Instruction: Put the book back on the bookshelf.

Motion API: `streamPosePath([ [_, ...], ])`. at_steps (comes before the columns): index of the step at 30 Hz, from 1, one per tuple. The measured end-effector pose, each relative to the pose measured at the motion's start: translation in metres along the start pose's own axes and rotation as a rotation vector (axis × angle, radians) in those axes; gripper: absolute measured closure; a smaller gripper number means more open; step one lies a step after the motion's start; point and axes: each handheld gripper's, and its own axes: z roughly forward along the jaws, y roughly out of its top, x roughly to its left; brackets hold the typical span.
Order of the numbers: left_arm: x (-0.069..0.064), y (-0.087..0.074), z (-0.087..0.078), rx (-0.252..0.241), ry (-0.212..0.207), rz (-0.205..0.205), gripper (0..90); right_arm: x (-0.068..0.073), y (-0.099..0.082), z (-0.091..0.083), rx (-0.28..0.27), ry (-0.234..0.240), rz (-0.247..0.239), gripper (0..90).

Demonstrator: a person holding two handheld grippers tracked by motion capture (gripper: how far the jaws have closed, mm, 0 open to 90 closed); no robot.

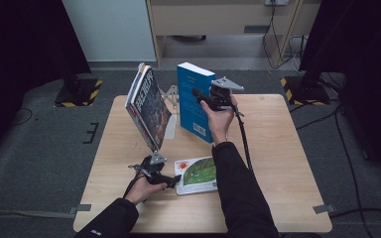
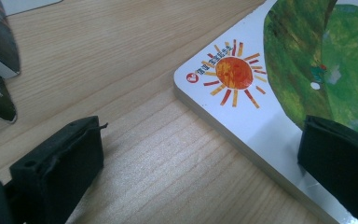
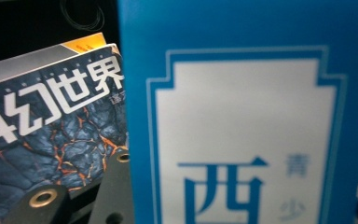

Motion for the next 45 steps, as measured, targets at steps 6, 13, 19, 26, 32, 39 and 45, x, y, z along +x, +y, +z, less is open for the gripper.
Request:
streamPosePath([
  [6,0.000,0.000,0.000,0.000,0.000,0.000,0.0,-0.003,-0.010,0.012,-0.002,-0.028,0.000,61.3],
  [13,0.000,0.000,0.000,0.000,0.002,0.001,0.0,-0.005,-0.019,0.022,0.010,-0.050,-0.018,61.3],
  [19,0.000,0.000,0.000,0.000,0.000,0.000,0.0,-0.002,-0.027,0.027,0.025,-0.062,-0.041,61.2],
  [26,0.000,0.000,0.000,0.000,0.001,0.000,0.0,-0.003,-0.033,0.020,0.006,-0.046,-0.053,61.0],
  [32,0.000,0.000,0.000,0.000,0.002,0.001,0.0,-0.011,-0.037,0.004,0.034,-0.058,-0.064,60.7],
  [39,-0.001,0.000,0.000,0.000,0.001,0.000,0.0,-0.019,-0.048,-0.010,0.043,-0.064,-0.064,60.5],
  [45,-0.001,0.000,0.000,-0.001,0.001,0.000,0.0,-0.015,-0.050,-0.012,0.034,-0.053,-0.067,60.5],
])
